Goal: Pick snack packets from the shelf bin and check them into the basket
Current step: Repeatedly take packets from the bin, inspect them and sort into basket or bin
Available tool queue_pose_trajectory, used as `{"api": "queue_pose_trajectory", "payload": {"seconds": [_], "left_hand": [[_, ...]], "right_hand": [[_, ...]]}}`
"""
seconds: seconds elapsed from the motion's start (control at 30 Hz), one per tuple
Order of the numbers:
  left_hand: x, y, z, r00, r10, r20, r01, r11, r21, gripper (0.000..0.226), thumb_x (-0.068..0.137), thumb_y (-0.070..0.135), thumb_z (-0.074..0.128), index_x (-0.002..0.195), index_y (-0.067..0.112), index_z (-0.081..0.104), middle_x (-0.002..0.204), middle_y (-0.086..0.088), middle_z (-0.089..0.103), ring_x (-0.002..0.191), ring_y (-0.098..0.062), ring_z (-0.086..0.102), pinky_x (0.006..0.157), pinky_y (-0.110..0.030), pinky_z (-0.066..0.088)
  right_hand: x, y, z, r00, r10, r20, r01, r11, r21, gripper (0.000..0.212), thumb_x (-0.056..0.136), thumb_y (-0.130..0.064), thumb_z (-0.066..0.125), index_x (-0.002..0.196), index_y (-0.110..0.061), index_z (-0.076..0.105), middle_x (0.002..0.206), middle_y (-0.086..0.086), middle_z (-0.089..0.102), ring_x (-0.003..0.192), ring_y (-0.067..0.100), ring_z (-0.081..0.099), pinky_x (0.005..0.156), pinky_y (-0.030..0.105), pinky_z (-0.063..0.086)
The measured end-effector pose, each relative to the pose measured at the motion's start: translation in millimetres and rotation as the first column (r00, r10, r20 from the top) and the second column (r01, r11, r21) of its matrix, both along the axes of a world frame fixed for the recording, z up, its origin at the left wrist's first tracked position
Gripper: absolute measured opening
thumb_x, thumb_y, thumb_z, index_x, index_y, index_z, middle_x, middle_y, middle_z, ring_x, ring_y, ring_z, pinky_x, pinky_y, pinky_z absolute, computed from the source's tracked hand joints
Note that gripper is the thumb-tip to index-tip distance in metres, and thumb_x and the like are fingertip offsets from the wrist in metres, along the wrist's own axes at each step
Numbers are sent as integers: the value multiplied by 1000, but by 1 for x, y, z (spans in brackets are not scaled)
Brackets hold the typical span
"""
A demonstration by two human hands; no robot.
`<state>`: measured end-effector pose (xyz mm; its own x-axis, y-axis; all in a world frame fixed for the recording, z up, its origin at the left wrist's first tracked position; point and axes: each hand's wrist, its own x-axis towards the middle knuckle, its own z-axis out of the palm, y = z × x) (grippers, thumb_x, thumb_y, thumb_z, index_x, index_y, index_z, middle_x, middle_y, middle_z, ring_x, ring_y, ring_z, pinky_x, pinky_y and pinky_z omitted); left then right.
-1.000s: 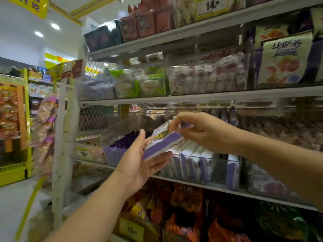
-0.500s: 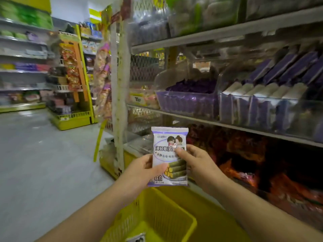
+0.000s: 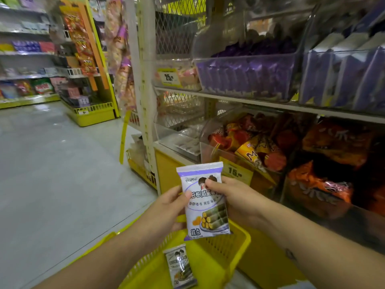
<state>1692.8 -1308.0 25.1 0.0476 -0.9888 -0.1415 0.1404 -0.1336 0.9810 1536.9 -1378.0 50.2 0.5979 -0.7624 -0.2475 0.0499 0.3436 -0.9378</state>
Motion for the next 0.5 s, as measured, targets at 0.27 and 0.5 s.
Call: {"api": "queue_pose_trajectory", "payload": {"seconds": [0.27, 0.5], "left_hand": [[-2, -2, 3, 972, 187, -142, -197, 979, -55, 28, 99, 25, 47, 116, 11, 64, 107, -9, 74, 102, -20, 70, 81, -37, 56], [-2, 2, 3, 967, 184, -175, -197, 979, -59, 27, 96, 25, 52, 116, 10, 65, 108, -10, 74, 106, -23, 69, 82, -38, 56]], "right_hand": [[0, 4, -7, 998, 69, 8, -68, 995, -67, 37, 93, -23, 52, 124, -3, 59, 118, 19, 67, 115, 37, 60, 101, 48, 47], [-2, 5, -5, 997, -74, 28, 77, 985, -152, 30, 97, -22, 48, 113, -5, 67, 110, 18, 71, 112, 38, 61, 102, 53, 41]]}}
